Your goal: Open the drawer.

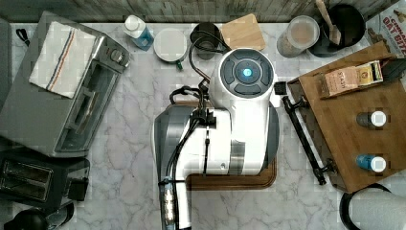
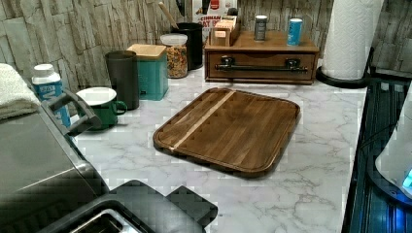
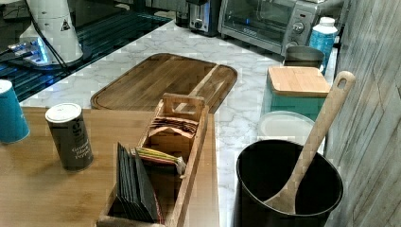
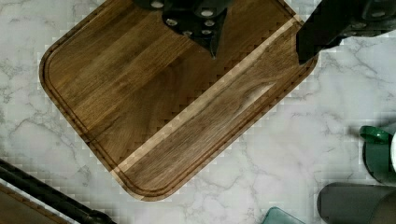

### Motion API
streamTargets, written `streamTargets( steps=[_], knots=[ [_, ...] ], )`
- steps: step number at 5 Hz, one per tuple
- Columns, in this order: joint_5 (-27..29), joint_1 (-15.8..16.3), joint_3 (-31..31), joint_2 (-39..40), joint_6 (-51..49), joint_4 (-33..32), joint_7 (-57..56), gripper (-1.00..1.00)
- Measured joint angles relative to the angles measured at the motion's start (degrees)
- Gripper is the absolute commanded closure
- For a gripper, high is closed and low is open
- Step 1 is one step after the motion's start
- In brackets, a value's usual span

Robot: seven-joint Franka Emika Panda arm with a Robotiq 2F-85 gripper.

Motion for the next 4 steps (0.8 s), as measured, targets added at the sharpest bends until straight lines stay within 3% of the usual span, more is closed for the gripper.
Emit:
streamTargets(
  steps=[2,4],
  knots=[
    [0.1,0.0,-0.2,0.1,0.4,-0.9,0.0,-1.00],
    [0.1,0.2,-0.1,-0.7,-0.2,-3.0,-12.4,-1.00]
  ],
)
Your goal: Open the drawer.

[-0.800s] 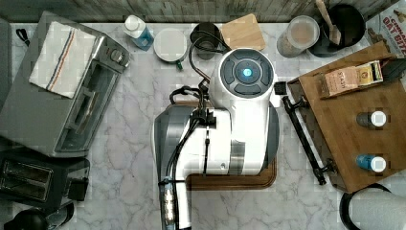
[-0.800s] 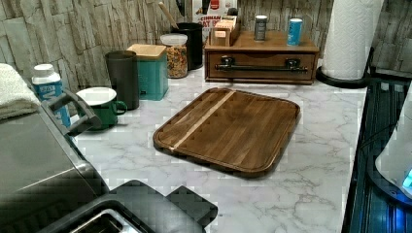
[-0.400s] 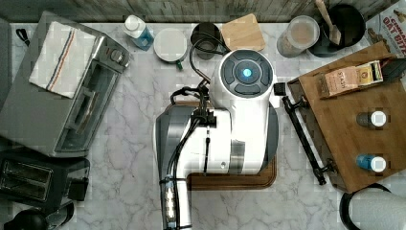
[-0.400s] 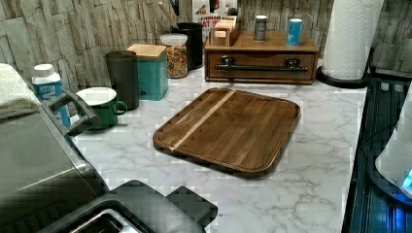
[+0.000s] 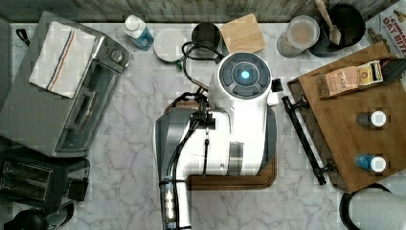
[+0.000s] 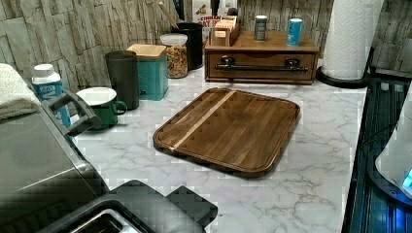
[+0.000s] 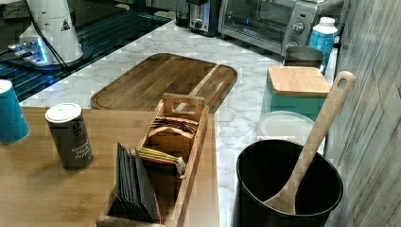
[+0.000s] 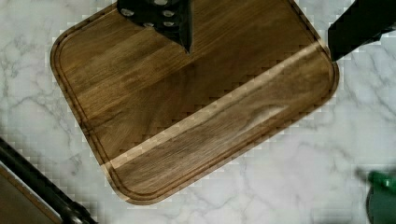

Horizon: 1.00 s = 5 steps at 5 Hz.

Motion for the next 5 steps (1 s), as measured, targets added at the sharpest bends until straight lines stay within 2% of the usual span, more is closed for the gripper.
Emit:
streamTargets(
  steps=[2,3,4,5],
  knots=[
    [-0.3,-0.9,0.0,-7.9,9.7,-13.5,-25.6,-1.00],
    [-0.3,-0.9,-1.3,-12.2,9.5,-19.0,-37.8,-1.00],
    [-0.3,-1.0,-3.4,-14.6,10.5,-22.2,-48.8,-1.00],
    [-0.3,-2.5,-5.2,-14.6,13.4,-23.6,-60.2,-1.00]
  ],
)
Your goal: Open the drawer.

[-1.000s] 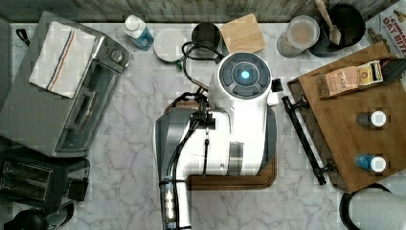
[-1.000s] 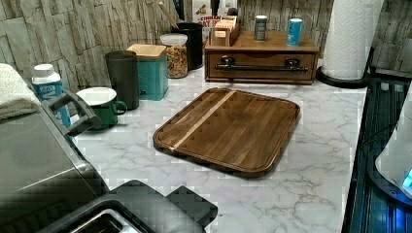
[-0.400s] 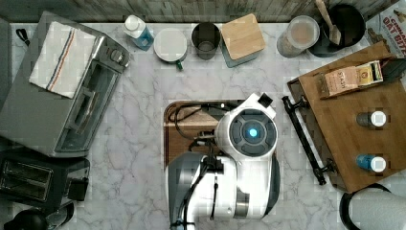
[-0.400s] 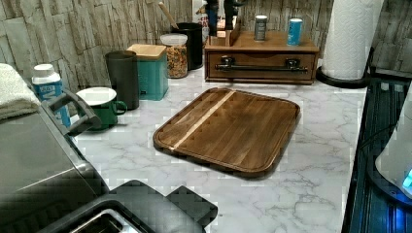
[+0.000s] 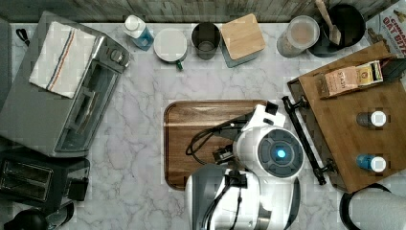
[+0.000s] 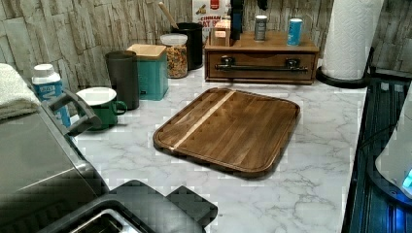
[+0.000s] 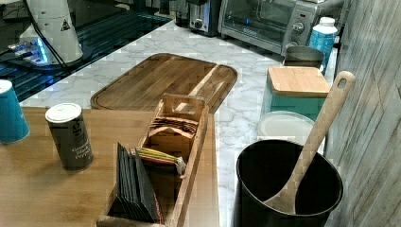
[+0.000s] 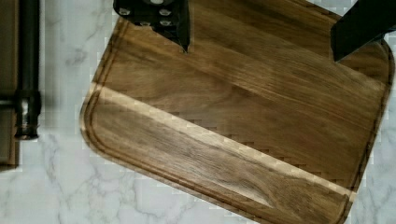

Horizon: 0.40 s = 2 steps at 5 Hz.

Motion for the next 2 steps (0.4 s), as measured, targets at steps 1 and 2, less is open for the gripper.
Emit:
streamTargets(
  steps=[1,2],
  knots=[
    [0.0,-0.8,-3.3,0.4,6.1,-1.6,-9.7,-1.00],
    [0.0,-1.7,-7.0,0.8,13.1,-3.6,-15.0,-1.00]
  ],
)
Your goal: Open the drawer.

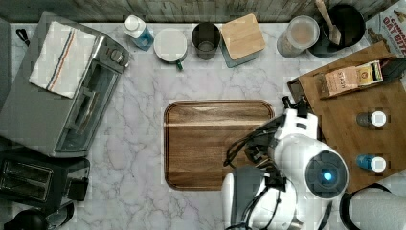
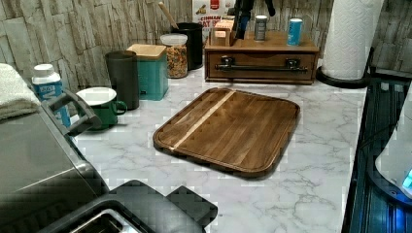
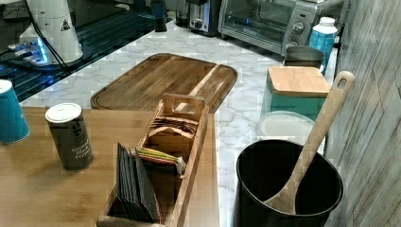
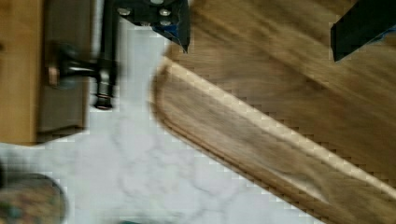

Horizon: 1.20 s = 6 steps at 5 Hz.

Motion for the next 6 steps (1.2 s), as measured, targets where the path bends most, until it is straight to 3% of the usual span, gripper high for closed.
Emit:
streamTargets(
  steps=[2,3,4,6],
  knots=[
    [-5.8,-2.5,-7.4,1.3,9.0,-4.4,-0.8,-1.00],
    [-6.5,-4.2,-7.6,1.2,10.4,-6.9,-0.8,-1.00],
    [-6.5,-4.1,-7.4,2.3,11.4,-8.6,-0.8,-1.00],
    [-6.6,-2.2,-7.3,6.7,24.7,-9.2,-2.9,-1.00]
  ],
)
